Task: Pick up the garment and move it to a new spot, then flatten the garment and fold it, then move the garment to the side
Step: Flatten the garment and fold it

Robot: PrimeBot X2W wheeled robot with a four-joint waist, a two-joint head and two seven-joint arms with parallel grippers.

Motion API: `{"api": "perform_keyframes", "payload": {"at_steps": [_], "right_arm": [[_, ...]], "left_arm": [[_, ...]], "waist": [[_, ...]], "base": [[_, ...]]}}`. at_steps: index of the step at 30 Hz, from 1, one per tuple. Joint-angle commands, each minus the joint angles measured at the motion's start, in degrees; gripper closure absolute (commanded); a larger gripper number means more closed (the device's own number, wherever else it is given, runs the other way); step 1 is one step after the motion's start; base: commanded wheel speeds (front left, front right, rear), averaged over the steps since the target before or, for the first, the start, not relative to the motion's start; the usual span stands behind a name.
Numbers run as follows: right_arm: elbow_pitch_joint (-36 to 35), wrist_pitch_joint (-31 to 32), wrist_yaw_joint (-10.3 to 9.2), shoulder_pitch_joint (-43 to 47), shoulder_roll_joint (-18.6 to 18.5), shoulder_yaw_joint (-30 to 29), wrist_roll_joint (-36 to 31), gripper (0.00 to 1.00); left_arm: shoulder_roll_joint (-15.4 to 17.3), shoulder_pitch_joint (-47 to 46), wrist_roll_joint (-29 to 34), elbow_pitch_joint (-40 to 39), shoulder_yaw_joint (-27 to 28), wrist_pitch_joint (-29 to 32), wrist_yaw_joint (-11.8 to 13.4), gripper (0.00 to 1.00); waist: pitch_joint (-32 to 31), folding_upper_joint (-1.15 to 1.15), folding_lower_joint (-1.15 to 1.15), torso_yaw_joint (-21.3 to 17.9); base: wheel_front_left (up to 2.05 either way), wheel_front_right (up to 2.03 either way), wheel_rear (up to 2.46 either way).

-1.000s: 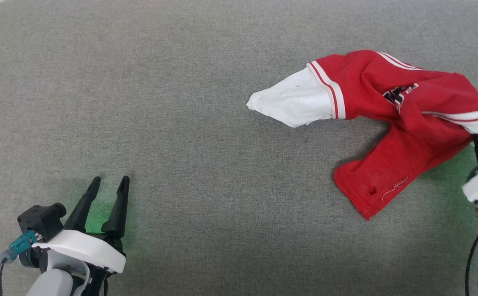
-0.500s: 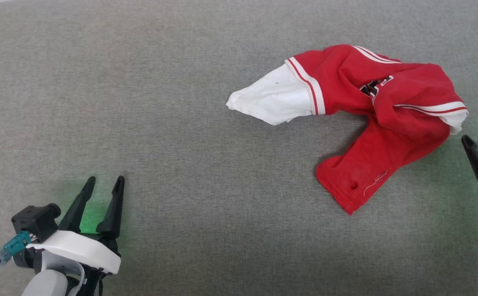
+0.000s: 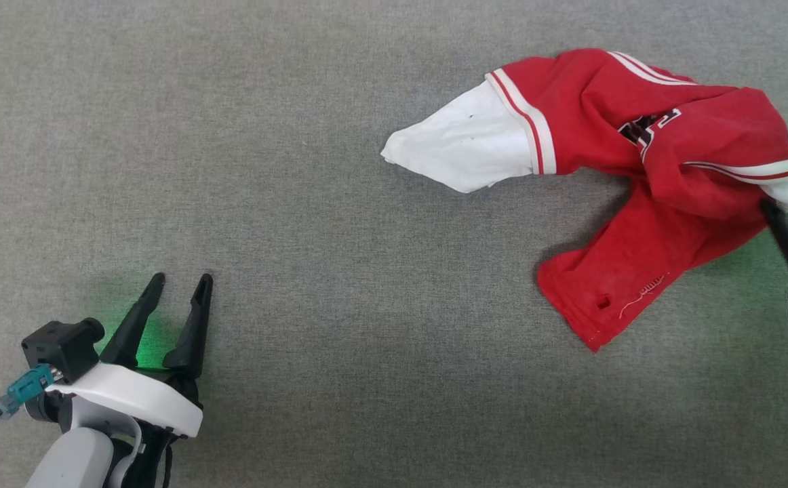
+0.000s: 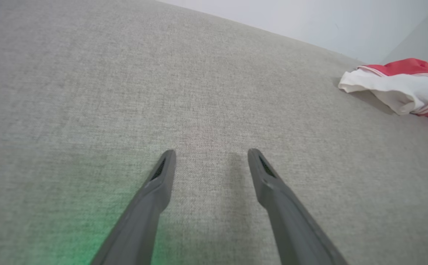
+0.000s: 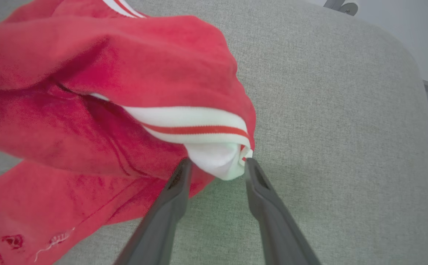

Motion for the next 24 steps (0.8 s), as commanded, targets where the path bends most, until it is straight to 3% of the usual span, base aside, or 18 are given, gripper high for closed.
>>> {"api": "perform_keyframes", "payload": {"at_steps": [1,6,7,8,13,16,18,21,24], "right_arm": [[0.60,-1.04,-0.04,-1.03,0.56,-0.51,-0.48,0.40],[2.62,-3.16,-0.04,-2.16,2.24,-1.03,-1.66,0.70],[2.93,-3.50,-0.04,-2.40,2.54,-0.99,-1.73,0.91],[3.27,-3.73,-0.04,-2.53,2.75,-1.00,-1.89,1.00],[3.10,-4.97,-0.04,-2.94,0.99,-0.66,-3.95,1.00],[0.91,-6.04,-0.04,-3.71,-4.68,1.66,-7.75,1.00],[-1.42,-6.50,-0.03,-4.79,-10.37,6.35,-10.02,1.00],[-3.87,-6.12,-0.04,-9.29,-14.56,12.95,-9.51,1.00],[-4.47,-4.86,-0.08,-15.50,-15.70,21.99,-7.94,1.00]], "left_arm": [[0.24,-0.63,-0.60,-0.20,0.12,-0.11,0.03,0.00],[0.87,-0.81,-1.01,-0.53,0.27,-0.10,0.03,0.00],[0.99,-0.80,-1.00,-0.58,0.31,-0.10,0.03,0.00],[1.01,-0.80,-1.00,-0.62,0.27,-0.09,0.03,0.00],[1.04,-1.01,-1.00,-0.54,-0.14,-0.07,0.03,0.00],[0.75,-1.40,-1.13,-0.32,-0.46,-0.07,0.03,0.00],[0.46,-1.41,-1.39,-0.15,-0.61,-0.07,0.03,0.00],[-0.05,-1.64,-1.35,0.32,-1.09,-0.08,0.03,0.00],[-0.92,-2.15,-1.67,0.87,-1.78,-0.08,0.03,0.00]], "waist": [[0.40,0.00,0.00,0.19],[1.22,0.00,0.00,0.06],[1.35,0.00,0.00,-0.07],[1.43,0.00,0.00,-0.16],[1.47,0.00,0.00,-0.23],[1.17,0.00,0.00,0.09],[0.84,0.00,0.00,0.43],[0.31,0.00,0.00,1.17],[0.02,0.00,0.00,2.11]], "base": [[0.00,0.00,0.00],[0.00,0.00,0.00],[0.00,0.00,0.00],[0.00,0.00,0.00],[0.00,0.00,0.00],[0.00,0.00,0.00],[0.00,0.00,0.00],[0.00,0.00,0.00],[0.00,0.00,0.00]]}}
